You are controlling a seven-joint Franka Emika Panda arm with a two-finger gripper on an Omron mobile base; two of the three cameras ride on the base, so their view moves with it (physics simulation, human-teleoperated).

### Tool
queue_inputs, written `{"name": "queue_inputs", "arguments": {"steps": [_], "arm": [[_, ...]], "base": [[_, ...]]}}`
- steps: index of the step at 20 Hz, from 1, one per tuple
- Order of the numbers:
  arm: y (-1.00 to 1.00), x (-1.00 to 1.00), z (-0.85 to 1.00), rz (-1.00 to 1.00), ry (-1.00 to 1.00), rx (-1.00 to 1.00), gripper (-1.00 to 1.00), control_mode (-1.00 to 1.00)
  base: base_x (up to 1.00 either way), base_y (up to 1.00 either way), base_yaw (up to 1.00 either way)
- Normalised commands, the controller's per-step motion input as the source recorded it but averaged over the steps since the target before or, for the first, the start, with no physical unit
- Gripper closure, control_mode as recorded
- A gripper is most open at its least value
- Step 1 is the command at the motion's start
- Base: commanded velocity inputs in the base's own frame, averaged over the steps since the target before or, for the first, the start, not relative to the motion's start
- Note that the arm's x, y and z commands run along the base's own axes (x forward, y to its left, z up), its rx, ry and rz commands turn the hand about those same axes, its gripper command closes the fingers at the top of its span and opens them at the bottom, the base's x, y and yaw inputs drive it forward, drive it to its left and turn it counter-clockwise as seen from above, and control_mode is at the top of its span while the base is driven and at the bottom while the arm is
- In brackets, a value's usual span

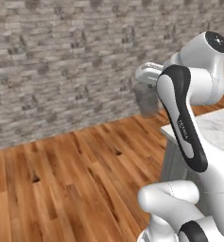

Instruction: There is a bowl on the dining counter. Grab a lemon wedge from the fridge and place it in the bowl. Then get the liquor bottle and glass cup from the cabinet and place them next to the bowl.

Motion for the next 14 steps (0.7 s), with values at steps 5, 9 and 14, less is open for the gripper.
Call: {"name": "queue_inputs", "arguments": {"steps": [5, 9, 14], "arm": [[0.00, 0.00, 0.00, 0.00, 0.00, 0.00, 1.00, 1.00], [0.00, 0.00, 0.00, 0.00, 0.00, 0.00, 1.00, 1.00], [0.00, 0.00, 0.00, 0.00, 0.00, 0.00, 1.00, 1.00]], "base": [[1.00, 0.00, -0.08], [1.00, 0.01, -0.11], [1.00, 0.04, -0.17]]}}
